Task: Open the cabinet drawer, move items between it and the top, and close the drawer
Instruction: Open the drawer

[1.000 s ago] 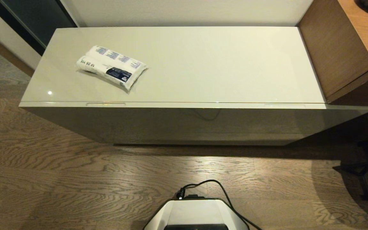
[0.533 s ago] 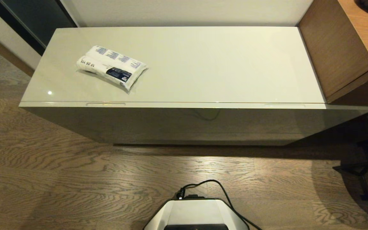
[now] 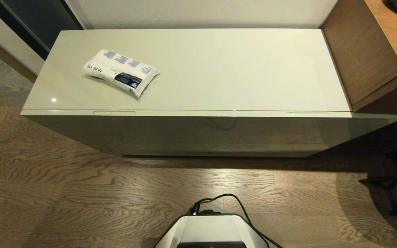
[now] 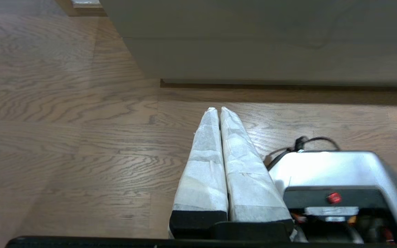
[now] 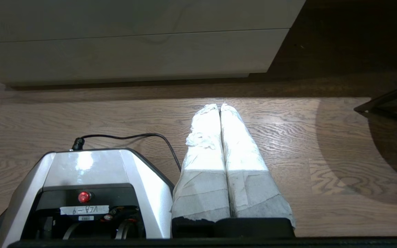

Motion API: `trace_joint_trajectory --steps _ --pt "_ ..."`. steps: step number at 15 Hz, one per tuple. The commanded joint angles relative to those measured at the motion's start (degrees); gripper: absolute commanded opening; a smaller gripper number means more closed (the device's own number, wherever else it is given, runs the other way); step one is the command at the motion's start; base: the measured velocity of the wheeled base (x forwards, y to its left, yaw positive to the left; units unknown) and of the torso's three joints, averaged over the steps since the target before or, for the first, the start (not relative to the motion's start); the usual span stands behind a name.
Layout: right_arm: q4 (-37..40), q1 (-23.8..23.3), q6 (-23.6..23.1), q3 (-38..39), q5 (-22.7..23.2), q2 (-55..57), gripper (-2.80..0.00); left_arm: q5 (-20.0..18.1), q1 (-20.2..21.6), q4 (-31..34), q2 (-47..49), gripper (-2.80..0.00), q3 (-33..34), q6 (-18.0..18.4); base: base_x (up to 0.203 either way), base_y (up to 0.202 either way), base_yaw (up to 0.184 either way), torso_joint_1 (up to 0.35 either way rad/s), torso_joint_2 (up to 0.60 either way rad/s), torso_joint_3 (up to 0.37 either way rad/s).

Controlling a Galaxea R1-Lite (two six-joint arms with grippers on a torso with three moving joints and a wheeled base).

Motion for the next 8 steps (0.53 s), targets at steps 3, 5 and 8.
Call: trace_joint_trajectory --steps 3,5,8 --pt "0.0 0.0 0.0 0.2 0.0 -0.4 -2.80 -0.1 0.2 3.9 19.6 -2.80 -13.5 -7.3 0.000 0.000 0.000 0.000 0.00 0.000" --pt "0.0 0.0 0.0 0.2 0.0 -0.4 -2.80 -0.5 0.2 2.5 34.3 -2.80 -19.3 -12.6 0.000 0.000 0.000 0.000 0.00 0.000" --pt "0.0 0.0 0.0 0.2 0.0 -0.4 -2.80 -0.7 -0.3 -7.4 53.8 -2.80 -24.2 -17.5 0.000 0.000 0.000 0.000 0.00 0.000"
